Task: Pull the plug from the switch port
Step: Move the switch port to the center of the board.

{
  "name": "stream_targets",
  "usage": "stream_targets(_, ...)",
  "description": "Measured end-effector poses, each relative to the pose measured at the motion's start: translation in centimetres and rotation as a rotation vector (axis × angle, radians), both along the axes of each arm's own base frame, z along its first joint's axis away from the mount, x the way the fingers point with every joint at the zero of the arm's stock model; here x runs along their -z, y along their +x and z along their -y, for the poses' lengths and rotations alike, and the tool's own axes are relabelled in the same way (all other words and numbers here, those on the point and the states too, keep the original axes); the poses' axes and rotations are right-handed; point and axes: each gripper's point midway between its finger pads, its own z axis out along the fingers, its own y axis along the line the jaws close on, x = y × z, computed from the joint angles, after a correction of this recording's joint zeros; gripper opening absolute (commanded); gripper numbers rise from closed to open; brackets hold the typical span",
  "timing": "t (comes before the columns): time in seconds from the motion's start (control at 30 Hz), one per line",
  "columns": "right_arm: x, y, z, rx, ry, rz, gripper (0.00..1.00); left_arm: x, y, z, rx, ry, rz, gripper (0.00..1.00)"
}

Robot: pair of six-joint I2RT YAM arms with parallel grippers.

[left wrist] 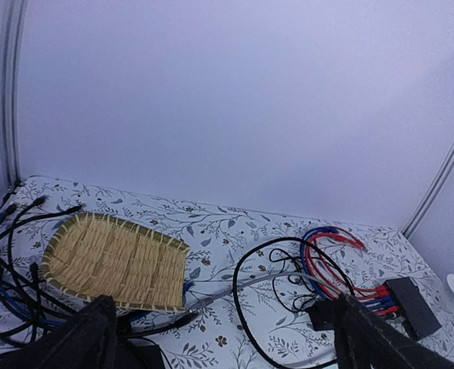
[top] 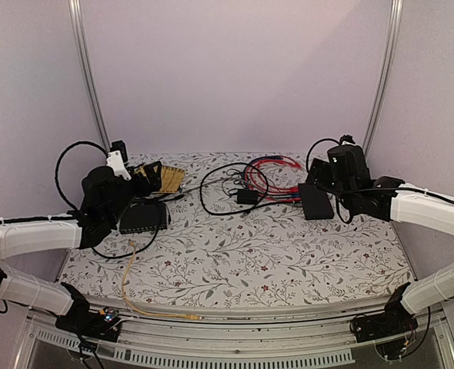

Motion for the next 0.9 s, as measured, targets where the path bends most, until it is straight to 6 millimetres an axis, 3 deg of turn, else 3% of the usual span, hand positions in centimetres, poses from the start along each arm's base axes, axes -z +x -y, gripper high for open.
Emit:
stream_targets(0.37,-1.3,-0.2,0.2,0.001,0.029,0.035,0.99,-0.6,-0.2,1.0,0.103,-0.066,0.001,0.98)
stream_targets(0.5,-1.1,0.2,1.5,0.022,0.053,0.029,0.99,0.1,0.6,1.2,0.144,-0.101,-0.032,0.97)
stream_targets(0.73,2.5,1.1,5.2,0.11,0.113,-0.058,0.99,0.5,2.0,3.8,0.25,-0.101,-0.086,0.9)
stream_targets(0.9,6.3,1.9,5.6,0.129,0.092,-0.172,0.99,1.1,2.9,6.2,0.331,-0.08,-0.132,0.89)
